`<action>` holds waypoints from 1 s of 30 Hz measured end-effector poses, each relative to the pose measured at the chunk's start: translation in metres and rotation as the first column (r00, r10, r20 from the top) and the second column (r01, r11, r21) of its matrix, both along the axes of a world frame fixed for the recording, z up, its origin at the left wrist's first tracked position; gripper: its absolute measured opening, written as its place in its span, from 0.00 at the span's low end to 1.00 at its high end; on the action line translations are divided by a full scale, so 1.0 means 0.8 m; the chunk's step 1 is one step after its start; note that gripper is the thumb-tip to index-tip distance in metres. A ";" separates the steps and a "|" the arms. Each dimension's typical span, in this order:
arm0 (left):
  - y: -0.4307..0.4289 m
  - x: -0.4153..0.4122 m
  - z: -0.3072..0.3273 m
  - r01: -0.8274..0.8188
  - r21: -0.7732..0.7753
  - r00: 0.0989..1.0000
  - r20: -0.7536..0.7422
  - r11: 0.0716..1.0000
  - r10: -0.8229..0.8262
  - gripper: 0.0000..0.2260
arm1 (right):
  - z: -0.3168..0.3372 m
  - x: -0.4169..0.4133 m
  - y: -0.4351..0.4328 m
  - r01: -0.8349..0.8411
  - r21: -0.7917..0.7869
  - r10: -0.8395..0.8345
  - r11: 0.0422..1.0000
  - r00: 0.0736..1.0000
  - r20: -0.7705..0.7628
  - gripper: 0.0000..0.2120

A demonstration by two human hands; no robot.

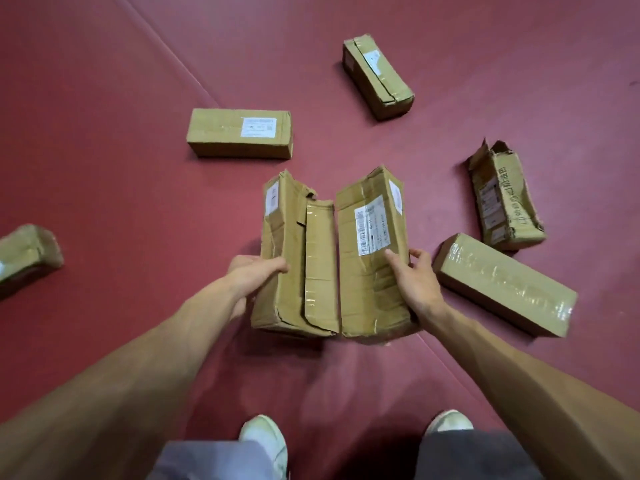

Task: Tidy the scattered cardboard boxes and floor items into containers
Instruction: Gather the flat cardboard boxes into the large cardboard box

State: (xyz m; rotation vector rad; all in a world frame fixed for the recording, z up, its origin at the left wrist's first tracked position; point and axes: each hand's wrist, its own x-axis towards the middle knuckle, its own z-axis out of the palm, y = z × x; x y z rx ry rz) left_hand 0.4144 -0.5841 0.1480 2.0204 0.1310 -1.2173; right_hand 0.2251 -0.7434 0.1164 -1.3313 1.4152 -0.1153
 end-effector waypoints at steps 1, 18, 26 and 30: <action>0.009 -0.005 0.036 -0.022 -0.011 1.000 0.013 1.000 0.023 0.05 | 0.036 0.000 0.010 0.007 0.018 -0.007 1.000 1.000 0.024 0.28; 0.334 -0.062 0.448 -0.366 0.004 0.907 0.226 0.930 0.356 0.28 | 0.432 0.000 0.247 -0.415 -0.010 0.415 0.910 0.908 0.055 0.45; 0.532 -0.168 0.491 -0.644 -0.056 0.745 0.180 0.763 0.642 0.32 | 0.477 -0.032 0.404 -0.600 -0.073 0.604 0.797 0.791 0.096 0.39; 0.649 -0.209 0.499 -0.687 -0.041 0.713 0.156 0.725 0.684 0.18 | 0.486 -0.026 0.523 -0.725 -0.063 0.727 0.686 0.678 0.112 0.36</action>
